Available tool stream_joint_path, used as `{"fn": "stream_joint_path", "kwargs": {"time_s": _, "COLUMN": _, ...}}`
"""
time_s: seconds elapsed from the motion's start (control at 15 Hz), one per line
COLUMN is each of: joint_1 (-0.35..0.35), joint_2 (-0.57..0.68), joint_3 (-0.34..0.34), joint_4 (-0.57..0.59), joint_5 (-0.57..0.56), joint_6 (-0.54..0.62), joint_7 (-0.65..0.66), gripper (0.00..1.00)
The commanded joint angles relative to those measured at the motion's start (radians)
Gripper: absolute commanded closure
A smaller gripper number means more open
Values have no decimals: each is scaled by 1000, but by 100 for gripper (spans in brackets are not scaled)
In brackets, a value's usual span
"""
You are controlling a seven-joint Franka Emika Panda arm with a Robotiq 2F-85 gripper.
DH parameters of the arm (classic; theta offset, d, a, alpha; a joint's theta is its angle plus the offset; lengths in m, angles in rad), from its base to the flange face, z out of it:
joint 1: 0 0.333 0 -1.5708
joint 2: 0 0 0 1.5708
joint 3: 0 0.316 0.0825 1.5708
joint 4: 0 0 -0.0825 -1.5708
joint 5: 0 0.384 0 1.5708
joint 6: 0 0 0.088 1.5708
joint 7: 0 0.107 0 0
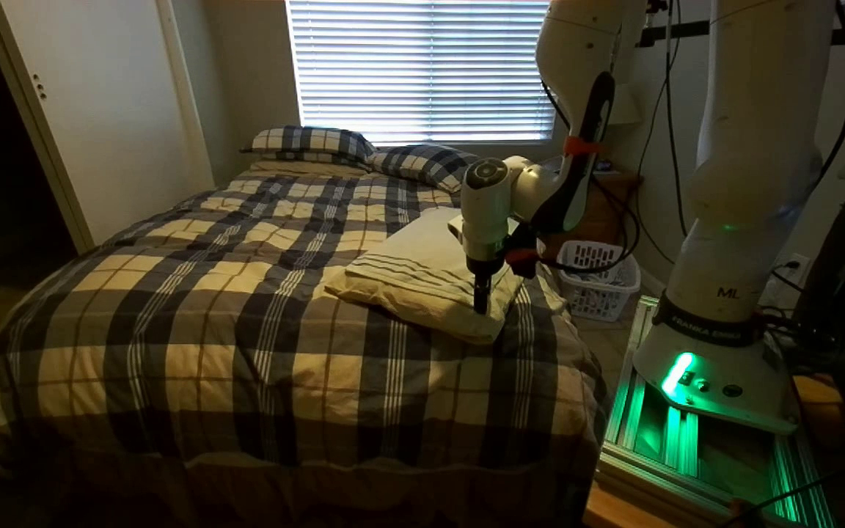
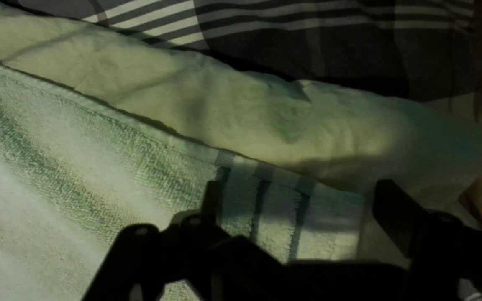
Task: Fold the towel
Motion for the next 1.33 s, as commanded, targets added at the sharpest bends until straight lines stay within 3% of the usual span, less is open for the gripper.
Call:
{"fn": "stream_joint_path", "kwargs": {"time_s": 0.0, "joint_1": 3, "joint_2": 23, "joint_3": -8, "joint_4": 24, "joint_5": -48, "joint_6": 7, "joint_7": 44, "gripper": 38}}
{"fn": "stream_joint_path", "kwargs": {"time_s": 0.6, "joint_1": -4, "joint_2": -52, "joint_3": -5, "joint_4": 8, "joint_5": -24, "joint_6": 13, "joint_7": 7, "gripper": 99}}
{"fn": "stream_joint_path", "kwargs": {"time_s": 1.27, "joint_1": -57, "joint_2": -248, "joint_3": -39, "joint_4": -37, "joint_5": 38, "joint_6": 81, "joint_7": -92, "gripper": 98}}
